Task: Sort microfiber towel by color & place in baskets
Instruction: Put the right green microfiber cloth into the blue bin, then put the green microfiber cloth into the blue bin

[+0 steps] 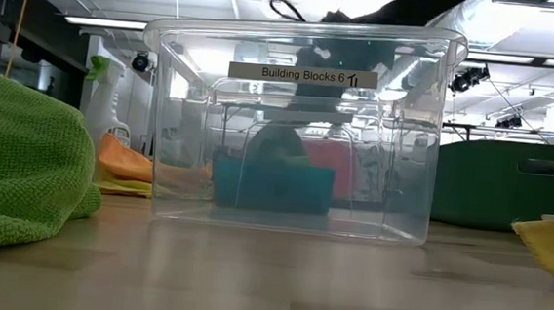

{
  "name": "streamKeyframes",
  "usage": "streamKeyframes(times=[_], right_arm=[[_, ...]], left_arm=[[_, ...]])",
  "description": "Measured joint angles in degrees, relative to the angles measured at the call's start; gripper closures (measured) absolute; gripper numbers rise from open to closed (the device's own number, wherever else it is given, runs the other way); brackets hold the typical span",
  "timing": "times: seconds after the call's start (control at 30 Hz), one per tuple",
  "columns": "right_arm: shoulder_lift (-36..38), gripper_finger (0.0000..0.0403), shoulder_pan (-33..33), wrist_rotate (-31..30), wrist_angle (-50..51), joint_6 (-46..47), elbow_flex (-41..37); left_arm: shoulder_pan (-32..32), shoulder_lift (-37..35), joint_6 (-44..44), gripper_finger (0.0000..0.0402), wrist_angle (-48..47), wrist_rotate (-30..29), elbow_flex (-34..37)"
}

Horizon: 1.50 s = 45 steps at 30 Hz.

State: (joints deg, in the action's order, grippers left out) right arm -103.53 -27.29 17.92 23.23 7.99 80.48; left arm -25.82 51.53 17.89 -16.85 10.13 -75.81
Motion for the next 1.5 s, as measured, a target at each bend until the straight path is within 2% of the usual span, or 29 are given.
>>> streamKeyframes(times=[0.13,0.2,0.33,0.4,0.47,0.53,0.6,0.8,0.93,1.07,1.13,1.2,1.37,1.5], right_arm=[[0.0,0.0157,0.1,-4.4,12.3,-8.0,7.6],[0.0,0.0117,0.1,-4.7,19.0,-11.6,11.9],[0.0,0.0073,-0.2,-4.8,28.5,-14.2,18.8],[0.0,0.0068,-0.3,-4.8,33.9,-15.8,21.3],[0.1,0.0068,-0.5,-4.8,38.5,-17.6,22.7],[1.0,0.0072,-0.9,-5.3,42.4,-18.9,22.3],[2.5,0.0076,-1.4,-5.9,44.6,-19.7,20.6],[10.1,0.0082,-2.9,-6.0,45.8,-19.4,12.0],[16.4,0.0082,-3.4,-5.9,43.7,-16.9,5.6],[21.8,0.0082,-3.4,-6.0,40.9,-13.9,0.4],[23.9,0.0082,-3.4,-6.0,40.8,-12.5,-1.6],[25.7,0.0082,-3.4,-6.0,40.8,-11.0,-3.3],[29.1,0.0082,-3.4,-6.0,40.5,-8.6,-6.5],[30.2,0.0082,-3.4,-6.0,40.4,-7.8,-8.3]], left_arm=[[0.0,0.7,0.0,0.0163,-3.4,0.0,0.0],[0.0,0.8,0.0,0.0163,-4.6,0.0,0.0],[0.2,1.4,1.3,0.0163,-8.5,0.5,0.0],[1.6,2.3,2.4,0.0163,-14.8,1.3,-0.1],[5.0,3.6,2.6,0.0163,-25.6,2.6,-0.1],[10.3,6.0,4.7,0.0163,-37.0,3.0,0.1],[17.1,8.2,8.1,0.0163,-43.7,1.8,1.8],[40.2,12.3,17.6,0.0163,-39.6,-0.7,12.2],[49.7,16.1,19.3,0.0163,-35.5,-6.0,17.3],[52.7,21.4,13.6,0.0163,-32.3,-13.0,19.3],[53.0,24.2,11.2,0.0163,-32.0,-14.2,19.3],[53.0,27.1,10.1,0.0163,-32.1,-11.7,19.3],[52.8,31.9,8.9,0.0163,-28.4,-0.1,19.3],[52.8,34.0,8.6,0.0163,-24.8,0.5,19.3]])
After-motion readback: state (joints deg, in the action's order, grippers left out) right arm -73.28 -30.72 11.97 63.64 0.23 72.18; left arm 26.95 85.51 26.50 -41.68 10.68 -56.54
